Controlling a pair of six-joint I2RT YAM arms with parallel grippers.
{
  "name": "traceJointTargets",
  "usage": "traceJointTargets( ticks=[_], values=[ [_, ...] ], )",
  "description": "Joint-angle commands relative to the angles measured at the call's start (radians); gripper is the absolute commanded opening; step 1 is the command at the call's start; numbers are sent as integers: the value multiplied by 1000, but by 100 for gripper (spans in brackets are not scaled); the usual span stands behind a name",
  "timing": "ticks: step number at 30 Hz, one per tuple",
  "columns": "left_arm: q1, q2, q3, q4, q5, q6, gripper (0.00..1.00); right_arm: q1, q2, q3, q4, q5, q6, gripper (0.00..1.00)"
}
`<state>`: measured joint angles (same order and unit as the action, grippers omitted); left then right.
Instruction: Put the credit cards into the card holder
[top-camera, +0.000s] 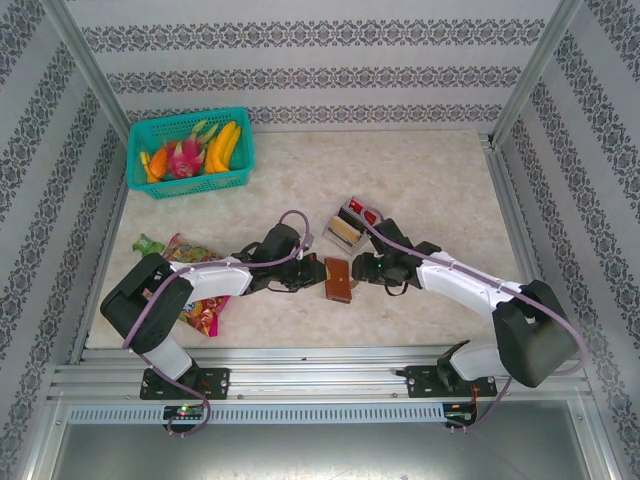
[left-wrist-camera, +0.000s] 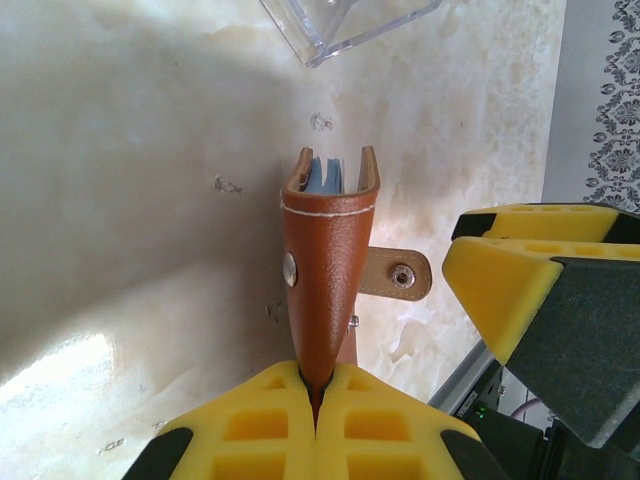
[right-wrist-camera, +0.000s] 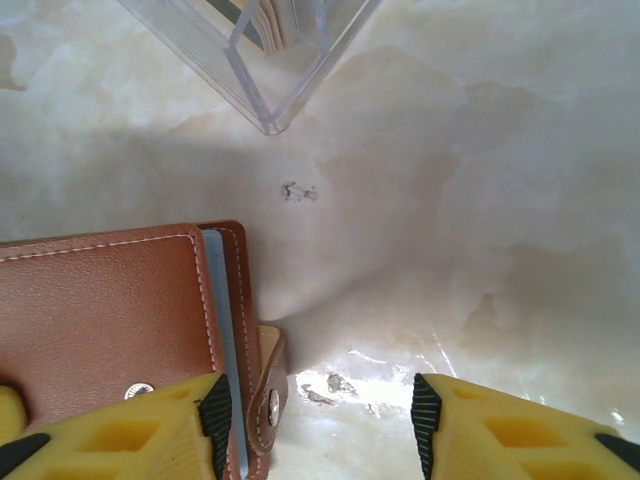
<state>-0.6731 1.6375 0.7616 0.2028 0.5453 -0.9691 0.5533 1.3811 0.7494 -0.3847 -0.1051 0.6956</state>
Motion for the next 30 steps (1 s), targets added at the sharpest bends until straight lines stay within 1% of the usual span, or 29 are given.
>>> traceJointTargets(
  ticks=[1,5,7,8,9,11,13,14,15,16,18,19,21,22,25,28,30],
  values=[
    [6,22,26,12,15,12,0,-13,49,-10,42,-97,8,60],
    [6,25,36,4,21,16,0,-7,91,2,57,-121,2,60],
    [6,26,38,-2,20,17,0,-10,116,0,71,-132,-2,57],
    [6,26,39,-4,20,20,0,-10,127,1,70,-134,-4,53],
    [6,25,39,-7,18,20,0,-11,135,1,66,-132,-8,45],
    [6,24,38,-16,15,23,0,-10,131,-2,59,-115,-8,35],
    [6,25,39,-28,11,28,0,-14,111,-6,56,-112,-14,28],
    [5,24,40,-35,6,31,1,-15,99,-5,52,-113,-19,24],
    [5,24,41,-46,-4,34,3,-16,84,-5,46,-113,-23,18],
    [6,22,42,-62,-15,39,8,-18,68,-5,43,-112,-24,14],
    [6,18,53,-125,-55,55,24,-22,34,-10,54,-139,-32,2],
    [6,14,60,-165,-84,63,30,-27,18,-14,62,-157,-34,1],
    [6,-4,62,-207,-128,74,45,-33,-16,-16,67,-191,-32,1],
    [6,-17,64,-223,-145,77,50,-36,-35,-17,70,-205,-33,2],
    [4,-44,87,-273,-162,105,59,-38,-86,-18,85,-254,-28,3],
    [0,-46,125,-302,-148,138,64,-40,-102,-11,98,-302,-22,4],
    [-3,-39,143,-302,-132,149,67,-39,-99,-5,93,-313,-18,5]
  ],
)
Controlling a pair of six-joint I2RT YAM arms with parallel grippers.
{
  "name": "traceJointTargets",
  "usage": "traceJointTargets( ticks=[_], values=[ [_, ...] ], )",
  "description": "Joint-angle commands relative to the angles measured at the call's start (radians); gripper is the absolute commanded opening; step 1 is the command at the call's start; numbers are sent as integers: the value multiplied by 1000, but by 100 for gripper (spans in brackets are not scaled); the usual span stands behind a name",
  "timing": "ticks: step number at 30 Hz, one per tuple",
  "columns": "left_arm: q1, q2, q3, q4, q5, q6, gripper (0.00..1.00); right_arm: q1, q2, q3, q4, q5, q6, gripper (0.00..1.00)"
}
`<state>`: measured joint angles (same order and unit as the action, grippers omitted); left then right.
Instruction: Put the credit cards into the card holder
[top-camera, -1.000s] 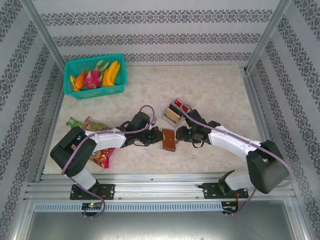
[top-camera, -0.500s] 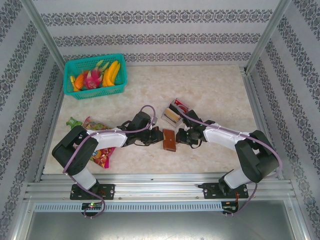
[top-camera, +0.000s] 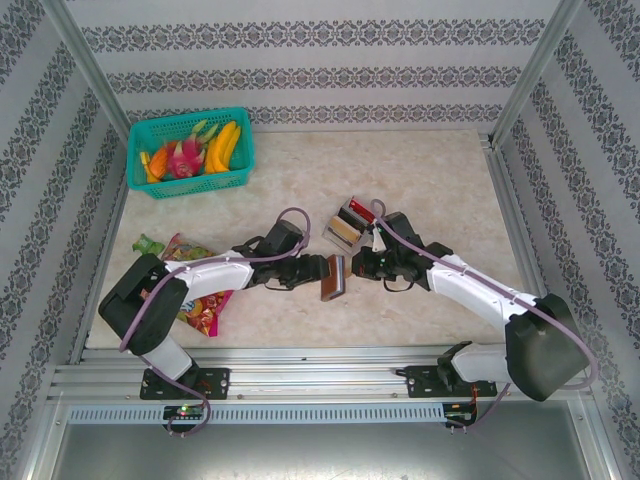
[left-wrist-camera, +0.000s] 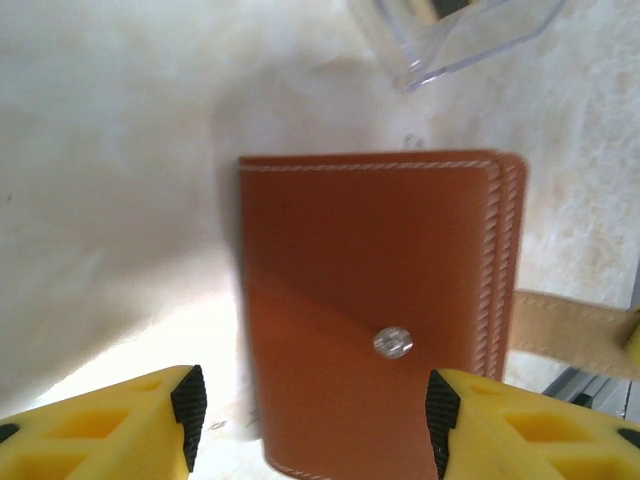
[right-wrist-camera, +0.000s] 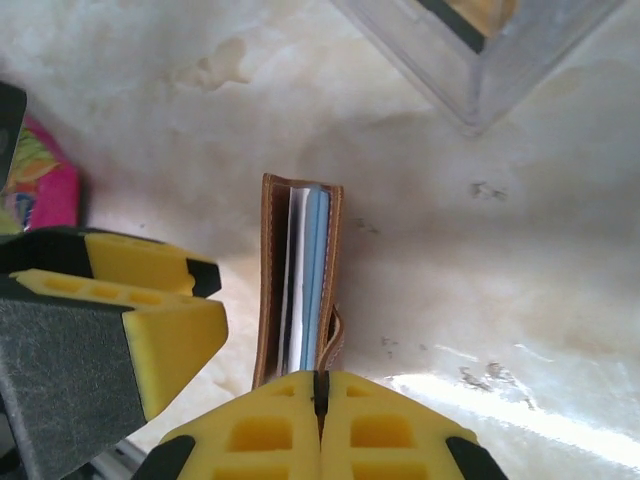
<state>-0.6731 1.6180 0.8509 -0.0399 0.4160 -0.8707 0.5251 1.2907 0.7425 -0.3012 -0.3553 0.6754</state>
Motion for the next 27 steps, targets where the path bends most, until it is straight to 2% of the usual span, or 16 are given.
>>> traceJointTargets(
  ticks=[1,10,17,24,27],
  values=[
    [-3,-17,60,-51,8,50,67,-11,-8,3,18,-71,3,5],
    [-6,25,92,-77,11,54,70,-13,-14,0,46,-94,16,6],
    [-8,69,145,-168,-18,83,69,-14,-11,3,78,-131,34,7],
    [-8,78,142,-213,-46,102,61,-18,-17,0,70,-125,35,8],
    [-8,79,139,-243,-69,114,49,-23,-21,-12,68,-126,33,8]
  ],
)
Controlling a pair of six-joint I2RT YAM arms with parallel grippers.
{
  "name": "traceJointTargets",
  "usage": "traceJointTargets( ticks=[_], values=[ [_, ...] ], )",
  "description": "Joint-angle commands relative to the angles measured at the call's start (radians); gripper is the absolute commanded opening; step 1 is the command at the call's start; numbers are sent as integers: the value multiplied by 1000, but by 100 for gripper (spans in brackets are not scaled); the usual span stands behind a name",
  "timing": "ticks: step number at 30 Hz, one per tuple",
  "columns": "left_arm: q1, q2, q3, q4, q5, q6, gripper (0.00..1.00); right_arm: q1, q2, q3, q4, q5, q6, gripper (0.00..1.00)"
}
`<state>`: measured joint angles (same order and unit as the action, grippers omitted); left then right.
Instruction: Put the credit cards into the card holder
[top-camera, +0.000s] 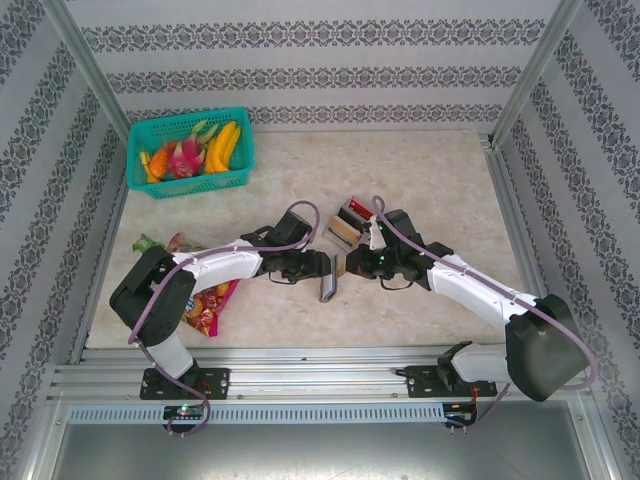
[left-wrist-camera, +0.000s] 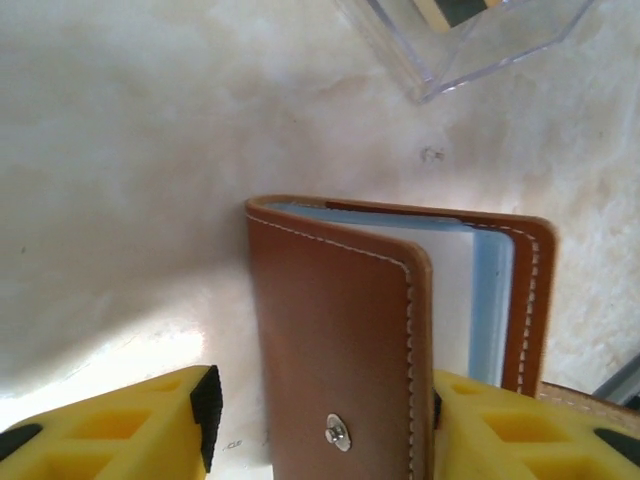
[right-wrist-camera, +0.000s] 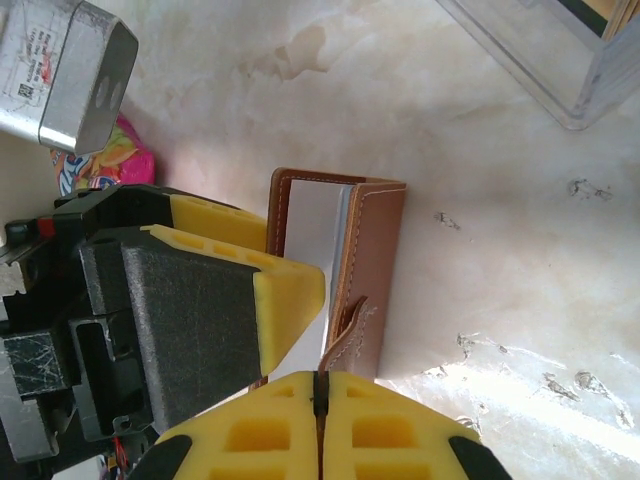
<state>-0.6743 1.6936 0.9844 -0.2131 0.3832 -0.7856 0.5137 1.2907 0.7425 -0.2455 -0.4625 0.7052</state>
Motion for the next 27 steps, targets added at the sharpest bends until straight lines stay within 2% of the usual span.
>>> traceJointTargets(
  ticks=[1,4,7,11,13,17,19,21,23,27],
  values=[
    [-7,5,7,-83,-49,29,43,-16,-22,-11,2,-16,0,8],
    [-7,-8,-5,-100,-86,29,30,-32,-41,-20,-3,-17,-4,8],
    [-7,-20,-15,-133,-136,26,22,-48,-54,-17,-50,15,-22,8],
    [-7,-32,-42,-148,-175,28,11,-58,-3,-6,-219,211,-87,9],
    [-7,-31,-53,-140,-179,26,7,-66,57,-23,-235,267,-106,10],
    [-7,-30,-67,-129,-174,24,5,-67,145,-24,-235,309,-122,15],
    [-7,-39,-73,-111,-164,25,3,-67,142,-2,-254,319,-117,25],
    [-7,-55,-79,-82,-138,27,3,-64,108,24,-268,313,-115,28],
    [-7,-71,-74,-66,-119,28,2,-63,45,50,-279,309,-104,39],
    [-7,-86,-60,-52,-95,27,1,-61,-69,80,-273,283,-93,48]
  ],
)
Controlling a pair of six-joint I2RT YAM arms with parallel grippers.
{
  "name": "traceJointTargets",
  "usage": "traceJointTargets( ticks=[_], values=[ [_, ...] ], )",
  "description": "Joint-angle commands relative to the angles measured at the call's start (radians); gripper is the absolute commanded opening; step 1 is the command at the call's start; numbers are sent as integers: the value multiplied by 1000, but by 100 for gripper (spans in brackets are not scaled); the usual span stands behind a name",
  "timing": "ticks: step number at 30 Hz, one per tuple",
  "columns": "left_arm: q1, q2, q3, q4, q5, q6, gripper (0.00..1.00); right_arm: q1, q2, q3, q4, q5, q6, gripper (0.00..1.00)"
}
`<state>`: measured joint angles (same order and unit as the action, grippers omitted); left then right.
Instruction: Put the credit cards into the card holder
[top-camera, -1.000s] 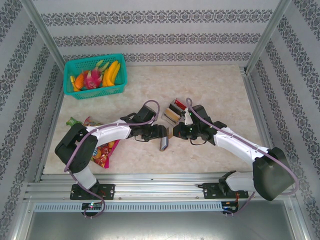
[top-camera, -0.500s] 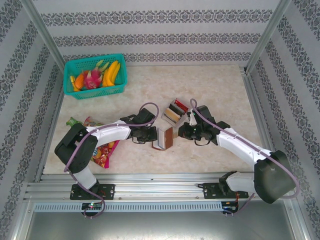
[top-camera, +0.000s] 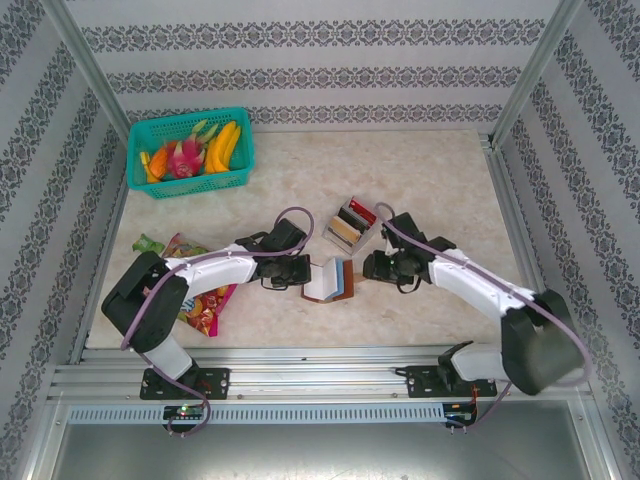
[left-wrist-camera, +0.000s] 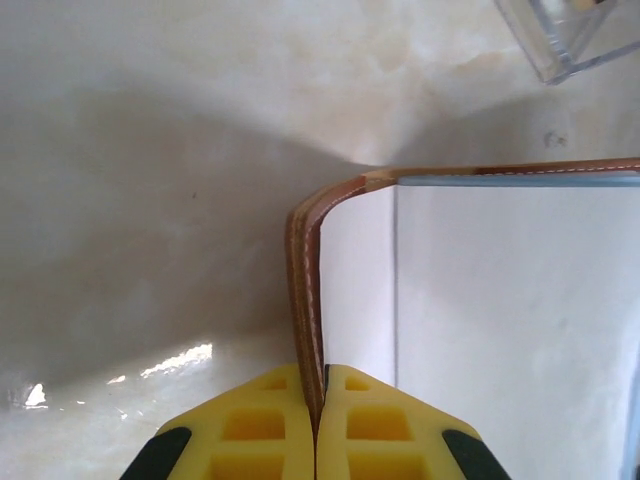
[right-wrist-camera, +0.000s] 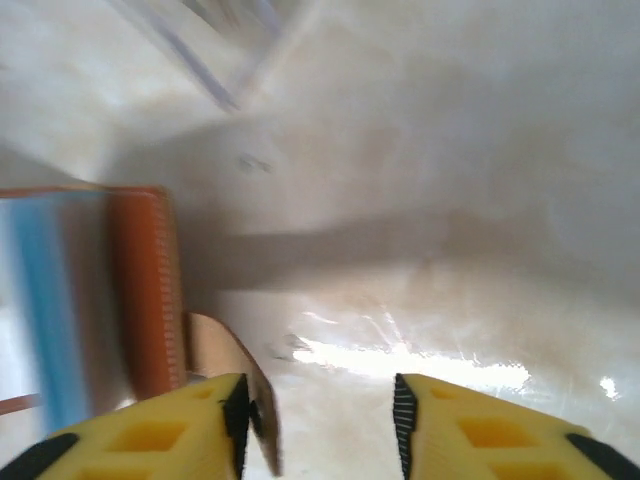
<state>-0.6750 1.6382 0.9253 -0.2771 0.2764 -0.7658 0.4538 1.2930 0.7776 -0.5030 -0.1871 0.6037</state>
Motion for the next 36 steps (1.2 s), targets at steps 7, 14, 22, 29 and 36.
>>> traceJointTargets(
  ticks=[7,14,22,29,36],
  values=[
    [-6,-21,-5,27,20,-10,0,17,-115,3,165,-189,102,46],
    [-6,-22,-9,32,26,-18,0,109,-6,43,210,-208,120,47],
    [-6,-27,-8,28,25,-21,0,185,89,121,191,-193,89,48],
    [-6,-32,-12,26,23,-22,1,273,147,212,110,-87,72,47],
    [-6,-37,-16,31,18,-24,1,287,246,222,83,-1,142,43]
  ],
)
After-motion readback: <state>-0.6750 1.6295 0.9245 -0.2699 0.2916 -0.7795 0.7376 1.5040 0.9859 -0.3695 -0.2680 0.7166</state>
